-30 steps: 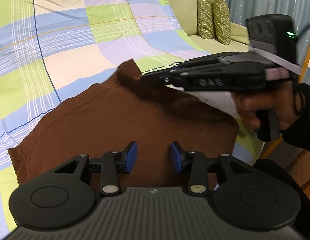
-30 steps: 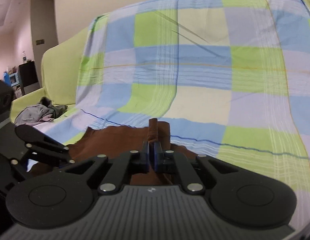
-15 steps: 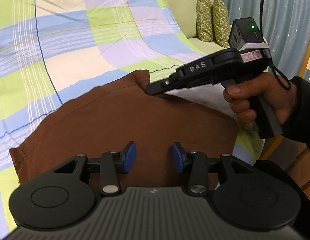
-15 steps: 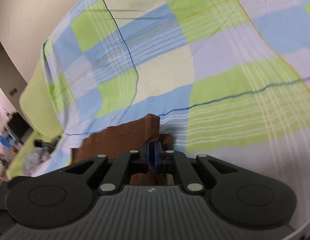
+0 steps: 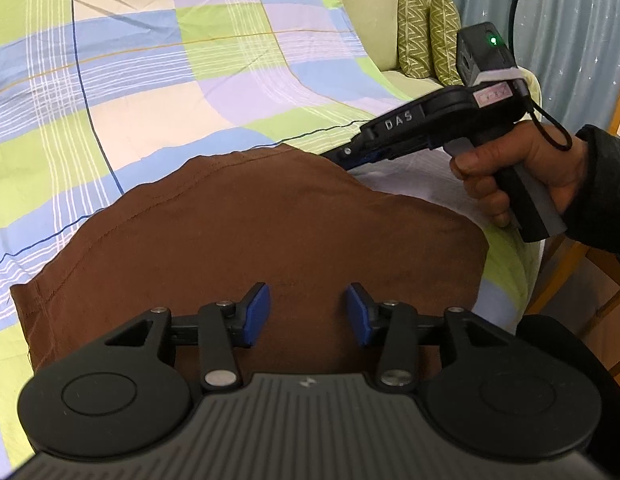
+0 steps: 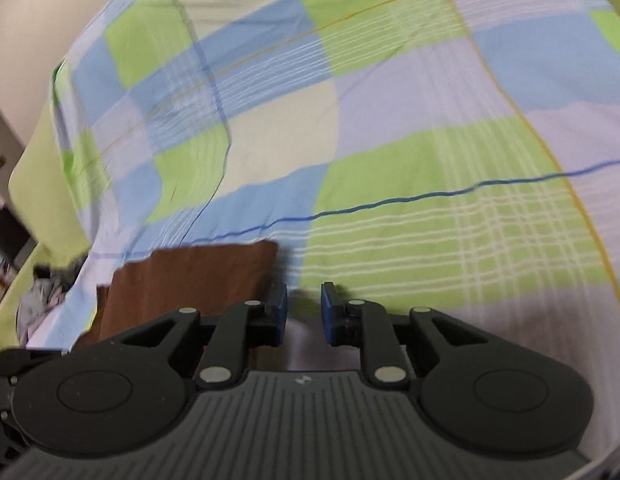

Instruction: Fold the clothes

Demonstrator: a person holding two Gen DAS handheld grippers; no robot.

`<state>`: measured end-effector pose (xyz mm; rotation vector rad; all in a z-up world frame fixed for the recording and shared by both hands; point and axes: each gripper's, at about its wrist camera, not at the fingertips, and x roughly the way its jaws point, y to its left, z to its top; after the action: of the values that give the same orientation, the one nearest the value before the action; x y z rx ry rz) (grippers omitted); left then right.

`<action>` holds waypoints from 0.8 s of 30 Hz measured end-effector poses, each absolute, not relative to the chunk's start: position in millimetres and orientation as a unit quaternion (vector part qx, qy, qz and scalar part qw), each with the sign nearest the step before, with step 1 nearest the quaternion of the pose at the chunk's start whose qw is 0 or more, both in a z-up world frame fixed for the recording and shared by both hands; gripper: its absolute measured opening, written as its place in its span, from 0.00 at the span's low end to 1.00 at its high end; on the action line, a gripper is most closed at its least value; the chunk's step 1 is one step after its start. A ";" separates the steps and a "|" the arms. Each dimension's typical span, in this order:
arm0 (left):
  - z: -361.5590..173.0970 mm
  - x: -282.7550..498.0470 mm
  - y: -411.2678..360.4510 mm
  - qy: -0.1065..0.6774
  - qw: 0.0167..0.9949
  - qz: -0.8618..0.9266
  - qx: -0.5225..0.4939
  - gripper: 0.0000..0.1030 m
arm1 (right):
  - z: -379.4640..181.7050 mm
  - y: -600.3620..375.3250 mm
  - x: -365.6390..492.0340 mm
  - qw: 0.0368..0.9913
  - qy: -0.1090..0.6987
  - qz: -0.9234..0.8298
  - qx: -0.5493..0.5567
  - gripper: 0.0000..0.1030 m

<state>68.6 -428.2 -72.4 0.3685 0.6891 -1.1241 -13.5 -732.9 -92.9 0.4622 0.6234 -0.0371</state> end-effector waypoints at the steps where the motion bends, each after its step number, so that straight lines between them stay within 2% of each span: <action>1: -72.6 68.4 -425.8 0.318 0.775 -0.519 0.170 0.48 | -90.9 -732.1 -13.7 0.926 0.295 -0.009 0.234 0.16; 24: -80.0 64.7 -423.1 0.315 0.778 -0.519 0.165 0.48 | -83.5 -710.4 -14.0 0.930 0.309 0.010 0.199 0.23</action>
<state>64.7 -423.1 -80.0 0.3560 0.6820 -1.1217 -14.0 -710.4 -83.5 0.4070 0.6327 0.0195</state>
